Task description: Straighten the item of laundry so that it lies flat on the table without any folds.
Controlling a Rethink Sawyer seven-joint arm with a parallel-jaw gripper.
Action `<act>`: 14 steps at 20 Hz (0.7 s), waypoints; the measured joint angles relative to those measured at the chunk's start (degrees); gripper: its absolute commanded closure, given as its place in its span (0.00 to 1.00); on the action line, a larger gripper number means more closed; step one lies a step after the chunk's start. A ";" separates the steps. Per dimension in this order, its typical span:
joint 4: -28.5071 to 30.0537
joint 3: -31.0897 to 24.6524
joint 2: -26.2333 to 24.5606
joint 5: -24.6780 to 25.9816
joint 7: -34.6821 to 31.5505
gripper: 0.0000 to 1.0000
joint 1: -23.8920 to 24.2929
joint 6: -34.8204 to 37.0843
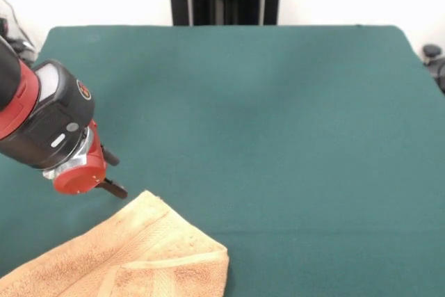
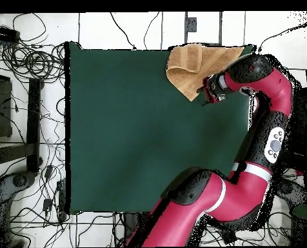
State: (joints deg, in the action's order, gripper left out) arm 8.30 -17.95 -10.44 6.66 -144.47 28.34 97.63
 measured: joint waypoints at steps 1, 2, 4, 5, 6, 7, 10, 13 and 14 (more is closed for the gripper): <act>-0.23 -0.97 0.01 1.44 0.05 0.00 0.15 0.90; -0.58 -2.87 0.05 4.24 0.05 0.00 0.51 2.49; -0.92 -6.17 0.14 8.77 0.05 0.00 1.33 4.55; -1.07 -8.07 0.18 11.34 0.11 0.00 1.85 5.34; -1.20 -10.08 0.24 14.22 0.16 0.00 2.43 5.82; -1.30 -11.58 0.26 16.22 0.16 0.00 2.87 5.88; -1.55 -16.69 0.29 22.53 0.16 0.00 4.40 6.01; -1.61 -26.71 0.77 29.25 0.76 0.00 7.00 7.39; -1.61 -28.53 0.77 30.54 0.80 0.00 7.44 7.54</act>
State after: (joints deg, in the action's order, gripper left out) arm 6.68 -46.48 -9.68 37.20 -143.67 35.78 105.17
